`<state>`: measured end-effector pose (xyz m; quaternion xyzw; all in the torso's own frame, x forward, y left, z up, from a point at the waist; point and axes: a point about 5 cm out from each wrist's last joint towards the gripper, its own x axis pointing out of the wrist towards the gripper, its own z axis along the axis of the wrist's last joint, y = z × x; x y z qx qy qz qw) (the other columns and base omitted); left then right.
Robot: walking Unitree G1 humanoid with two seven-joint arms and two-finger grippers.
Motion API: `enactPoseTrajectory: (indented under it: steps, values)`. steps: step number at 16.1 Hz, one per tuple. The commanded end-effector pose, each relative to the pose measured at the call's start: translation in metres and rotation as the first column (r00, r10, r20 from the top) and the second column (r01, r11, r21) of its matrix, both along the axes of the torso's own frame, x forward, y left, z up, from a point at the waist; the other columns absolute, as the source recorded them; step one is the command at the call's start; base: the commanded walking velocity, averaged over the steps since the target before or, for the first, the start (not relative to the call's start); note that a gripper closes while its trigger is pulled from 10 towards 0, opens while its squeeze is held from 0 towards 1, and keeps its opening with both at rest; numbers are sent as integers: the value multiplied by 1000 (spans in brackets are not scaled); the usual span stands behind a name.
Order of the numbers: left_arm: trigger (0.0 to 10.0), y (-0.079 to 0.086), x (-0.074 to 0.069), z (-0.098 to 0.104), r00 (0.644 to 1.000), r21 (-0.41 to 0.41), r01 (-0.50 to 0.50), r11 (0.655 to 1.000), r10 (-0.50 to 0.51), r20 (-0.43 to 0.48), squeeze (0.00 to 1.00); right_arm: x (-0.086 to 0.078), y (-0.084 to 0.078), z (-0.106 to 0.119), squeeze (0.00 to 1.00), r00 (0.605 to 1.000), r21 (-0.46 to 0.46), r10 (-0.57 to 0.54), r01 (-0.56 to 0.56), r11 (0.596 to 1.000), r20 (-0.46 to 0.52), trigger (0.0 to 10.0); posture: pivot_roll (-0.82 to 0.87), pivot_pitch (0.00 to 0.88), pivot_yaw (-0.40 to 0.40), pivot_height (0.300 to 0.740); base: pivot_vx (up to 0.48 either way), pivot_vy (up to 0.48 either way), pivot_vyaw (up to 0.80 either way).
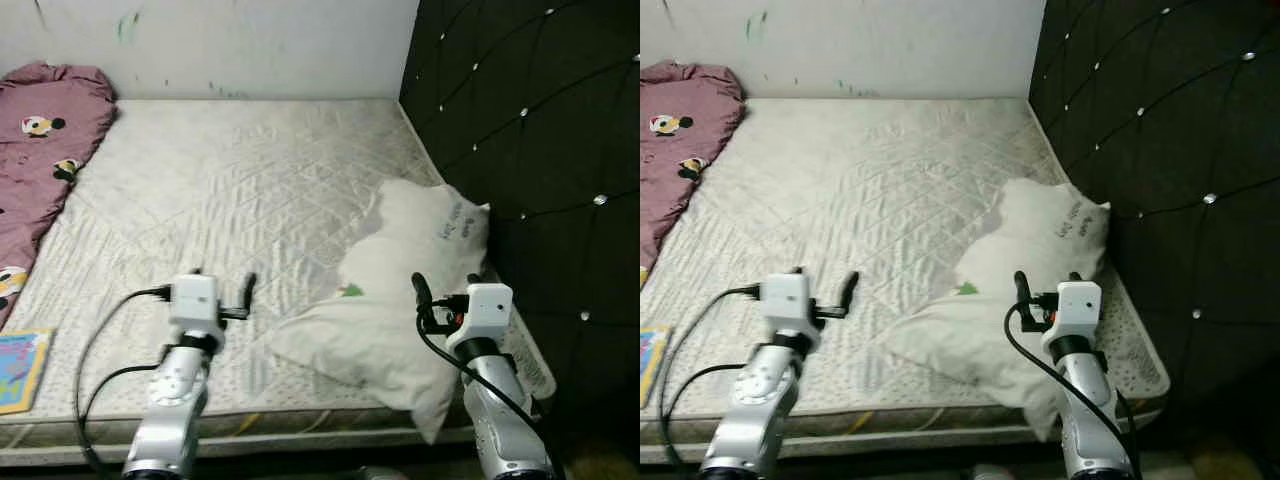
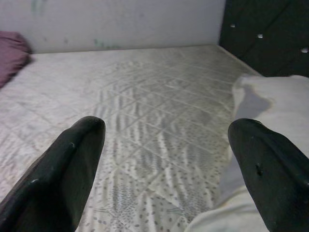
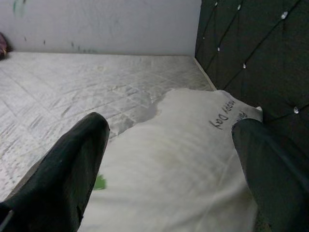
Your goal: Clean up the room
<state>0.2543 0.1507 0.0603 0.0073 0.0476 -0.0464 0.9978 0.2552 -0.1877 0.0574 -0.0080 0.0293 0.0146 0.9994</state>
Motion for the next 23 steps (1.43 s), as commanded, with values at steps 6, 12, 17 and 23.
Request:
enactPoseTrajectory:
  steps: [6, 12, 17, 23]
  values:
    - [10000, -8, 0, 0, 1000, -9, 27, 1000, -27, 0, 0, 1, -2, 3, 0, 1000, -9, 8, -8, 1000, 6, 10000, -68, 0, 15, 740, 0, -342, 0]
    - [10000, -3, 2, 0, 1000, 29, -20, 999, 20, 2, 0, 4, 4, 4, 0, 998, -9, 69, -69, 998, 1, 10000, -61, 5, 25, 740, 0, -106, 0]
    - [10000, 6, 7, 4, 999, 52, -40, 998, 40, 18, 0, 21, -3, 22, 0, 986, -29, 169, -168, 985, 6, 10000, -74, 30, 43, 740, 0, 0, -281]
    - [10000, 2, 5, 2, 999, 27, -48, 998, 48, 5, 0, 21, 23, 21, 0, 921, -57, 387, -388, 920, -39, 10000, -55, 25, 41, 740, 0, 0, -267]
